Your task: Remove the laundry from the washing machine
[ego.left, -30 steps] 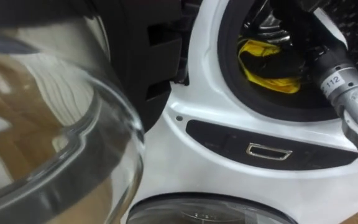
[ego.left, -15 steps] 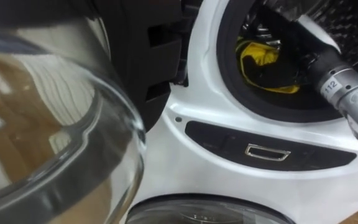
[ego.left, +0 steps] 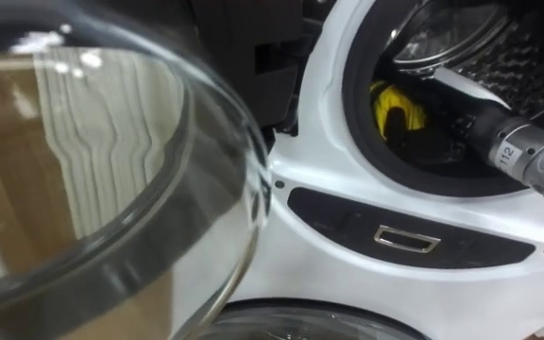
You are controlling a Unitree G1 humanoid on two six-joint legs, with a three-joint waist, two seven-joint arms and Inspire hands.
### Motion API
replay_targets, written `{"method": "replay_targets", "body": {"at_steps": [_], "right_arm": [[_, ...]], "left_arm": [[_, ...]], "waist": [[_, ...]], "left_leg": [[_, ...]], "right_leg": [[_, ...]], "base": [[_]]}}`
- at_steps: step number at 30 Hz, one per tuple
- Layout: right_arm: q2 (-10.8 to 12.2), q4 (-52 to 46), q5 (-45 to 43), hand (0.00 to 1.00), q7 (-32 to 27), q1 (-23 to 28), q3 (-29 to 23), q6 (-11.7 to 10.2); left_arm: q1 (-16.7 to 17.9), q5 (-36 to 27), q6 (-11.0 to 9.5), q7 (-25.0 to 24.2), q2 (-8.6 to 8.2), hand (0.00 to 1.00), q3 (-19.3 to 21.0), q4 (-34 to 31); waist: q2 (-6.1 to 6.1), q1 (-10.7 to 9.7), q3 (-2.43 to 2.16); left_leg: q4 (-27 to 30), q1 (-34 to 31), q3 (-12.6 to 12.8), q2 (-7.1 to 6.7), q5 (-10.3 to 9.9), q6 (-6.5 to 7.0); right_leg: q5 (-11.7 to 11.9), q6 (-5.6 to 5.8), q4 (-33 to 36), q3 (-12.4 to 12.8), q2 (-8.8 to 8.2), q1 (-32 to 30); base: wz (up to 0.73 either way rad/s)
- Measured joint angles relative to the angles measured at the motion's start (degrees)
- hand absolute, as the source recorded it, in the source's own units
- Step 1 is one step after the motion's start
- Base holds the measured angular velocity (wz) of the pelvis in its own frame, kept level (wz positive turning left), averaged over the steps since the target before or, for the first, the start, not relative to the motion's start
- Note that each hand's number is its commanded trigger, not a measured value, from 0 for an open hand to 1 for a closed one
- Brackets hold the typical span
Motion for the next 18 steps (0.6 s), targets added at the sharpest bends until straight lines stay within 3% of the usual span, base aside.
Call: {"method": "replay_targets", "body": {"at_steps": [4,5,6,7,8,18], "right_arm": [[-0.04,-0.64,-1.75,0.00,1.39,0.00,-0.37,0.03],[-0.08,-0.81,-1.86,0.06,1.63,0.00,-0.42,0.04],[-0.09,-1.00,-1.98,0.50,1.76,0.01,-0.46,0.08],[-0.12,-1.42,-2.46,0.69,1.96,0.04,-0.46,0.09],[-0.12,-2.04,-3.42,1.00,2.12,0.14,-0.46,0.09],[-0.18,-3.62,-8.28,1.00,-0.53,-0.08,-3.78,0.10]], "left_arm": [[-0.16,0.00,0.05,0.00,0.05,0.00,-0.01,0.00],[-0.22,0.00,0.05,0.00,0.05,0.00,-0.01,0.00],[-0.24,-0.03,0.04,0.00,0.05,0.00,-0.01,0.00],[-0.28,-0.03,0.03,0.00,0.05,0.00,-0.01,0.00],[-0.38,-0.03,0.04,0.00,0.05,0.00,-0.01,0.00],[-1.15,-0.27,-0.27,1.29,0.04,0.00,-0.20,0.70]], "waist": [[0.16,0.02,0.09],[0.24,0.05,0.15],[0.29,0.04,0.19],[0.40,0.04,0.26],[0.51,0.04,0.33],[0.78,0.49,0.36]], "left_leg": [[0.04,0.07,-0.11,0.01,0.00,-0.01],[0.04,0.08,-0.05,0.01,0.00,-0.01],[0.03,0.08,-0.07,0.01,0.00,-0.01],[0.01,0.08,-0.12,0.01,0.00,-0.01],[-0.03,0.08,-0.12,0.01,-0.01,-0.01],[-0.71,0.67,-0.11,0.00,0.00,-0.02]], "right_leg": [[0.00,0.00,-0.13,0.00,0.05,0.21],[0.00,0.00,-0.13,0.01,0.05,0.21],[0.00,0.00,-0.13,0.01,0.05,0.20],[0.00,0.00,-0.13,0.01,0.04,0.17],[0.00,0.00,-0.13,-0.01,0.03,0.15],[0.00,0.00,-0.16,0.19,0.05,0.50]], "base": [[0.02],[0.00],[0.00],[0.00],[0.00],[0.01]]}}
